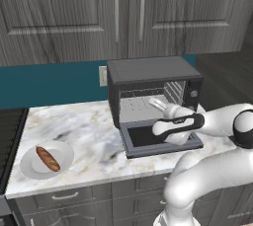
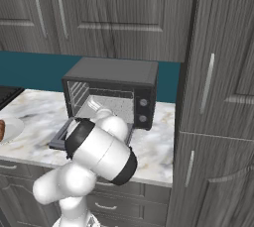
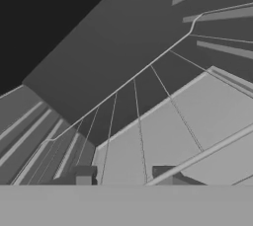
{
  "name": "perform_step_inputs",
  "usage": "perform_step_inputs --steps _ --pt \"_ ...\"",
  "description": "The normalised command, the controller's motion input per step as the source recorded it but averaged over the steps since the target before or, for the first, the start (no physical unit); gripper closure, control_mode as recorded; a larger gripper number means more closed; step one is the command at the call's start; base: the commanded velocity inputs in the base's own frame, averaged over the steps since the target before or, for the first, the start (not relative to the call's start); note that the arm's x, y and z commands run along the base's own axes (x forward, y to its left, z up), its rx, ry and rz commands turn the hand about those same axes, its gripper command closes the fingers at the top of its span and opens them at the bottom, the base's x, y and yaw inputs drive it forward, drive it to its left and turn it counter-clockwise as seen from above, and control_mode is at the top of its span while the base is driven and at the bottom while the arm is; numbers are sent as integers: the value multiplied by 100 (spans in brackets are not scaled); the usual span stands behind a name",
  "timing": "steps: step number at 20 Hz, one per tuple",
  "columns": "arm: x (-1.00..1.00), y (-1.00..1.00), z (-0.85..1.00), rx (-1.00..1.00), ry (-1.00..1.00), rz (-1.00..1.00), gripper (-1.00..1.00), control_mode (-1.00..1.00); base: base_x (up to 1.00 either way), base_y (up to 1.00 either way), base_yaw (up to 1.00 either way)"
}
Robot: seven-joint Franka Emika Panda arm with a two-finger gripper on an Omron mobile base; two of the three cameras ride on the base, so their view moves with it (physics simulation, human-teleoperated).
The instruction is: Pull the toaster oven rack outwards. Pick up the baguette from the plate and place it on the toaster oven rack. Close the toaster oven door fully and set the temperature to the lowest setting.
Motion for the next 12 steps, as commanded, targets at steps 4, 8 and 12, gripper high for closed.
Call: perform_step_inputs --steps 4,8,12 --pt "-42 -8 -13 0 1 -2 100 -100 0 0 0" --pt "-52 -16 -22 0 5 -4 100 -100 0 0 0" --pt "-65 -23 -24 0 8 -5 100 -100 0 0 0"
